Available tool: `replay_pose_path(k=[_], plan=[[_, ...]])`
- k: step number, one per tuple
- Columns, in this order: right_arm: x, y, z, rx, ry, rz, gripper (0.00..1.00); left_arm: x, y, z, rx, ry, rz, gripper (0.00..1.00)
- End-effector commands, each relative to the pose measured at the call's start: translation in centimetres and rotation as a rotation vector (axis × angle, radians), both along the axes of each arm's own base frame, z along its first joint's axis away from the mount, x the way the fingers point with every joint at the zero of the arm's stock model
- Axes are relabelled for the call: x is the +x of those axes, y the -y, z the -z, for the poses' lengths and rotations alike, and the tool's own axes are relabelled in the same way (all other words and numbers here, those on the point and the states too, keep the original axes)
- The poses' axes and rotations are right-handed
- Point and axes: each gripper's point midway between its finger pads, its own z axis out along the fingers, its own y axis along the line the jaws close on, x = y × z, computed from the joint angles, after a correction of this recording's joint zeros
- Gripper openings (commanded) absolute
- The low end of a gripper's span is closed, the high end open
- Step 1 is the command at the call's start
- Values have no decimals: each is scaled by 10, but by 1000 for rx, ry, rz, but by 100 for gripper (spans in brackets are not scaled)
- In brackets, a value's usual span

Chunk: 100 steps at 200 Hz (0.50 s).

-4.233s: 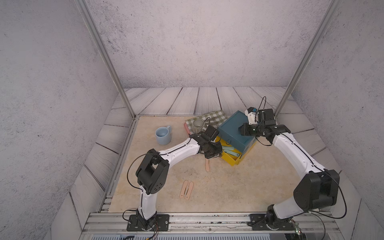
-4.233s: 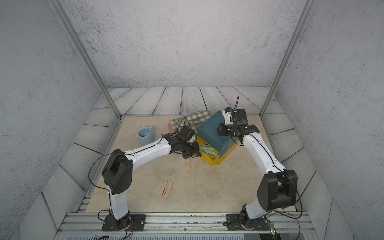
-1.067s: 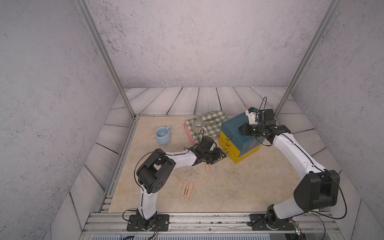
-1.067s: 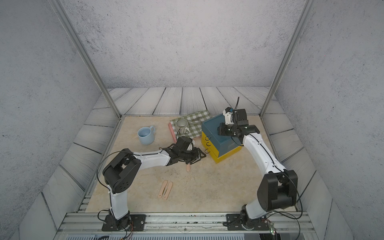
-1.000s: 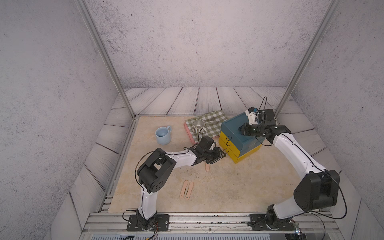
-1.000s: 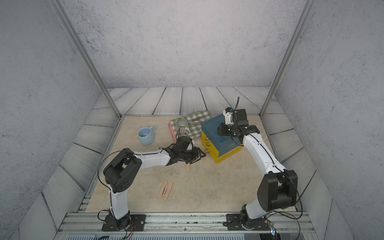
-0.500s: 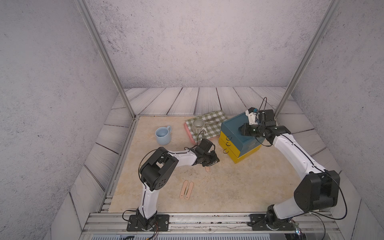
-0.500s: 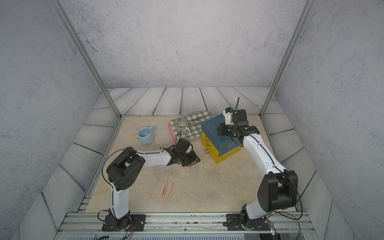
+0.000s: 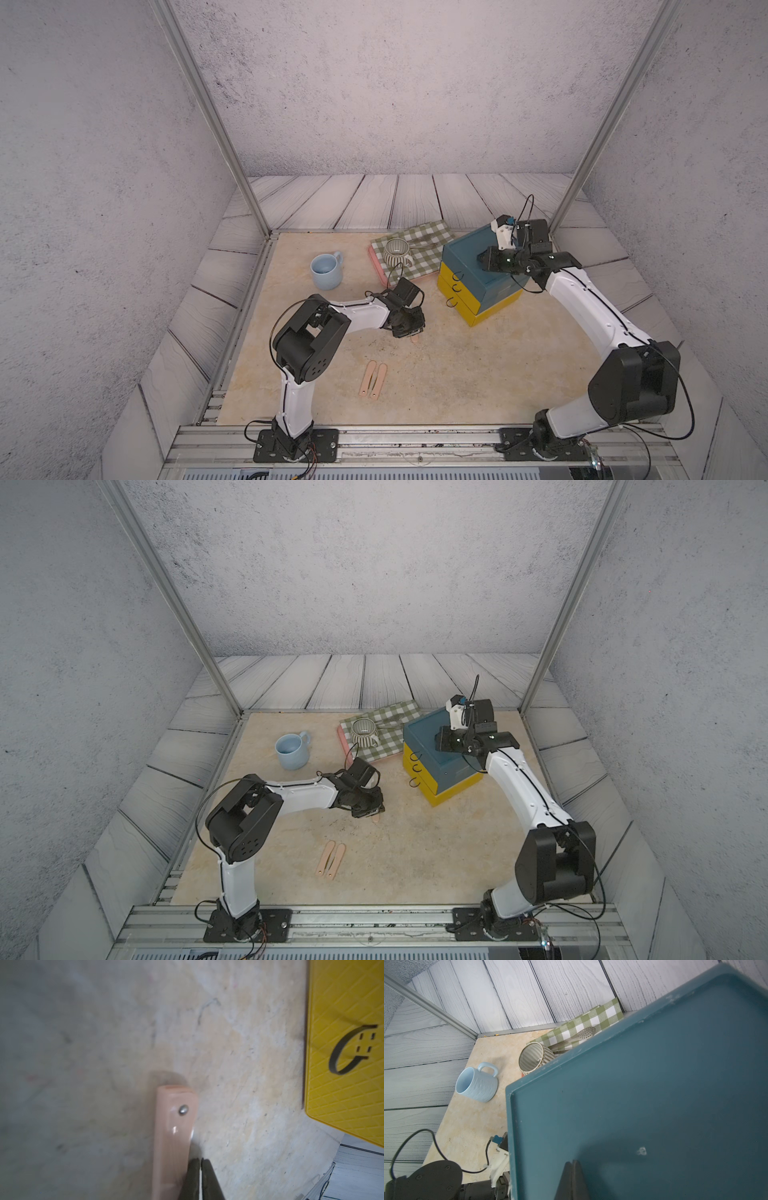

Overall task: Place the fruit knives into the drawer by color
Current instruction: Move the fruit knife to the center of the board.

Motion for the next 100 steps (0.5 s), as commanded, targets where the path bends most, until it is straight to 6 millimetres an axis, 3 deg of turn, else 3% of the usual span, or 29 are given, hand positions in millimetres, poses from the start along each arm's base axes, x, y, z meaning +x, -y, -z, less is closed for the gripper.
replay_pose_path(k=[1,73,100], plan=[[-119,35,140,-211,-677,32,1,-6,-34,9,74,-22,-43,10],[-118,33,140,-202,-677,30,1,-17,-95,20,120,-60,-154,9],[-118,34,140,-209,-678,30,1,-18,-94,8,101,-46,-133,10]])
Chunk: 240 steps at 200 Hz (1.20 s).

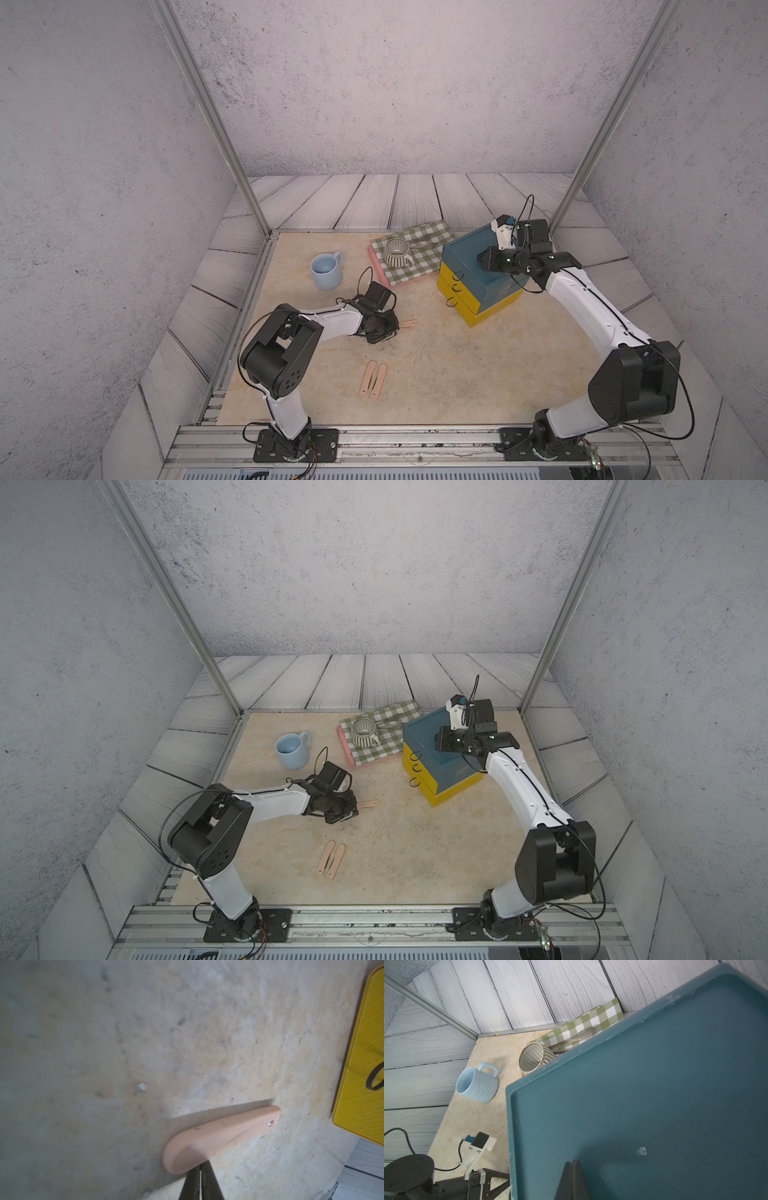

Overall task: Place the fruit knives into the drawer by color
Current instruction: Move the fruit knife to the center of the board, then adjust the fruit knife at the center of the board.

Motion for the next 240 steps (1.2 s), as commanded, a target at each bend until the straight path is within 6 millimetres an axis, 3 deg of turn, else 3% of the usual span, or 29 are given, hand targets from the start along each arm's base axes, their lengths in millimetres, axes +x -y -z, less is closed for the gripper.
replay_pose_path(k=[1,24,58,96,166,240], plan=[[-118,34,140,-210,-679,30,1,-10,-13,5,55,-27,14,10],[-117,35,139,-212,-677,31,1,-13,-6,-18,93,8,93,18],[-116,34,138,-211,-675,30,2,-16,-1,-56,199,64,262,46],[-115,33,136,-206,-669,31,2,-15,3,-75,292,92,495,57],[-116,31,139,-190,-672,31,2,-18,20,-51,531,116,895,64],[-117,32,141,-195,-676,26,2,9,30,-36,631,201,942,72]])
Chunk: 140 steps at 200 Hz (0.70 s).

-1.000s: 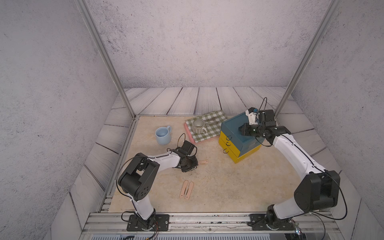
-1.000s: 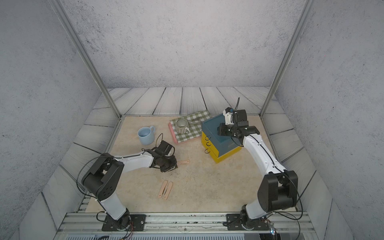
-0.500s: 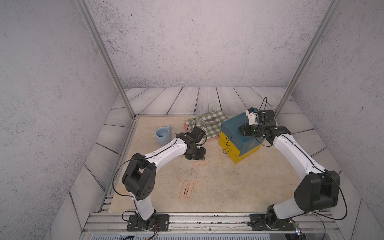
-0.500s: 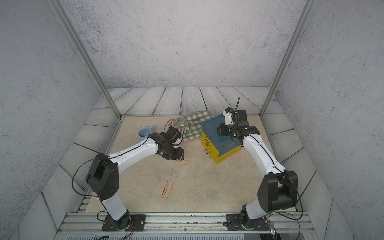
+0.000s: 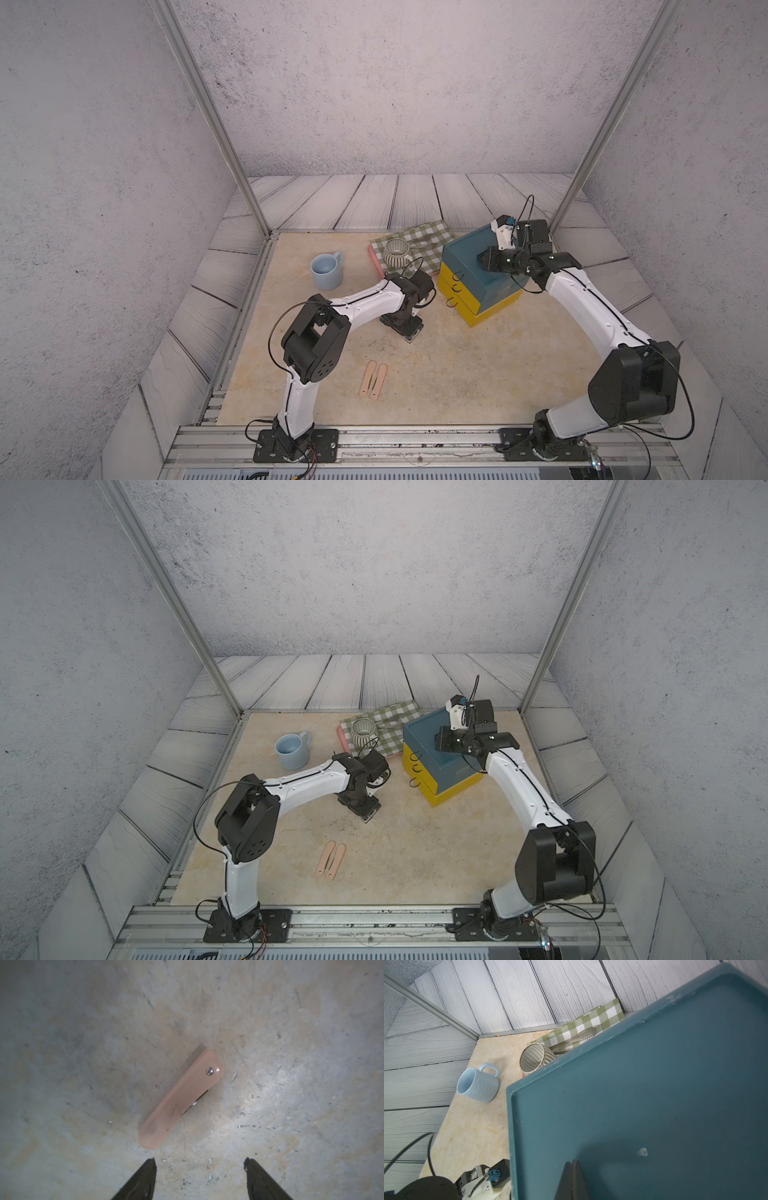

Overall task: Place the fruit knives into the drawer by color
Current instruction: Adjust the fruit knife at the center of the board.

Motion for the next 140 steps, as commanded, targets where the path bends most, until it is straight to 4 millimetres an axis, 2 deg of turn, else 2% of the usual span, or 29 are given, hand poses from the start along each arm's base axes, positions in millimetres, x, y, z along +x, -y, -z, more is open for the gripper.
replay_pose_path(k=[1,69,106,140], plan=[[-117,32,141,-200,-676,24,2,16,-1,-2,37,59,35,72],[-118,34,143,-213,-683,25,2,34,13,23,27,40,54,68],[-120,35,148,-222,-695,23,2,47,6,26,-1,23,0,66],[-116,35,146,-221,-686,25,2,47,-7,37,12,-21,-38,55]])
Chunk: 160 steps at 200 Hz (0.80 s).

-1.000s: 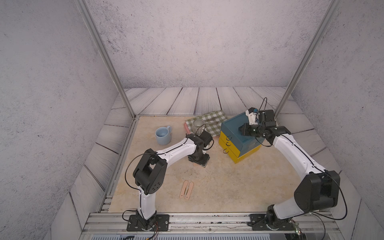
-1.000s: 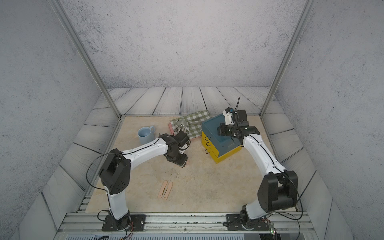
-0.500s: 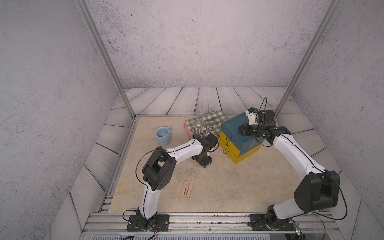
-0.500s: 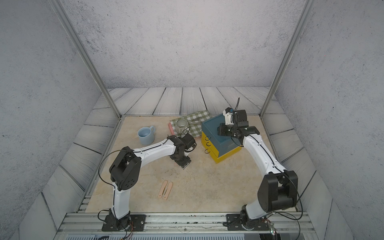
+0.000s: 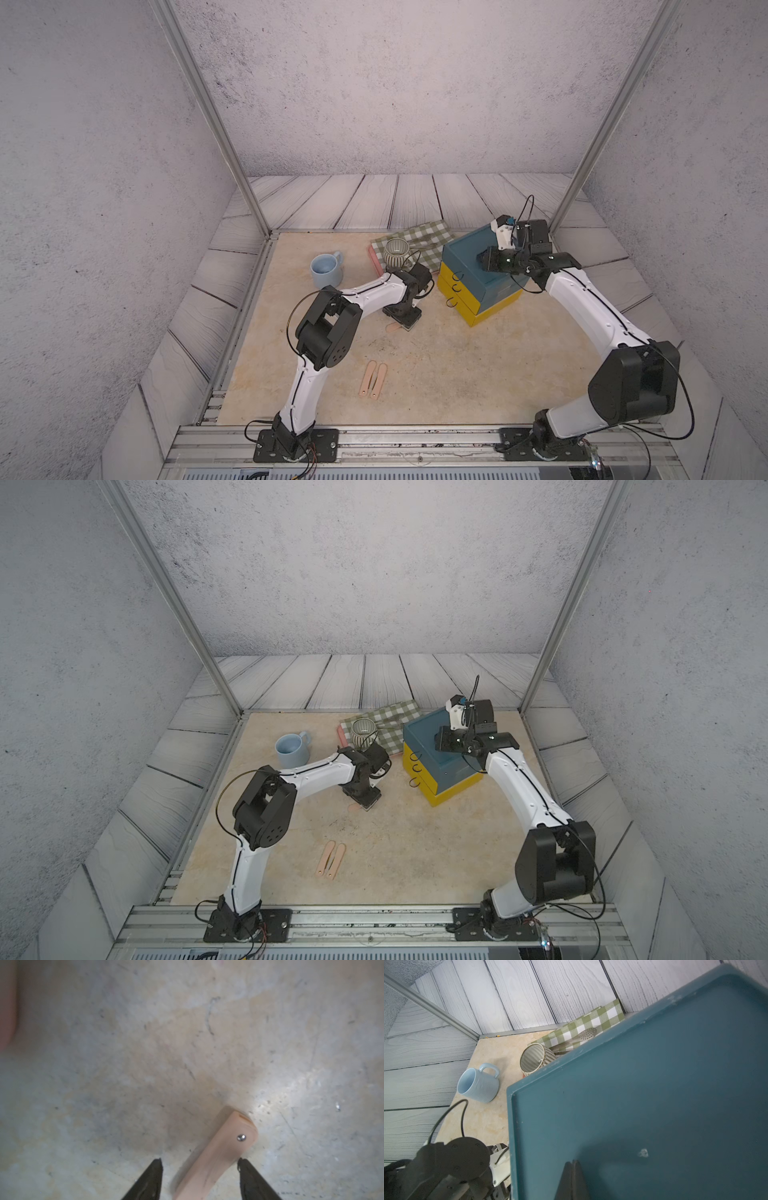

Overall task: Place the fruit knives into the drawer by color
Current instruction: Adjust the fruit knife at the center of the board.

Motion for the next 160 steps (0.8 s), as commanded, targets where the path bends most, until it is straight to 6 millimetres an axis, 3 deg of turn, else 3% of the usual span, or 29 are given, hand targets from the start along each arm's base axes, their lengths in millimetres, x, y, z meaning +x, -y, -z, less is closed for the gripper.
replay_pose_path(k=[1,46,77,126,160], plan=[[-116,35,145,-221,-689,26,2,-2,-8,10,8,-51,-25,54],[-114,35,143,-223,-684,26,2,-11,-28,19,8,-99,-97,36],[-114,35,141,-220,-680,28,2,-19,-56,21,34,-115,-180,32],[-111,33,137,-213,-670,27,3,-37,-106,28,67,-152,-389,30],[-111,34,136,-215,-668,27,3,-52,-119,35,56,-181,-480,32]])
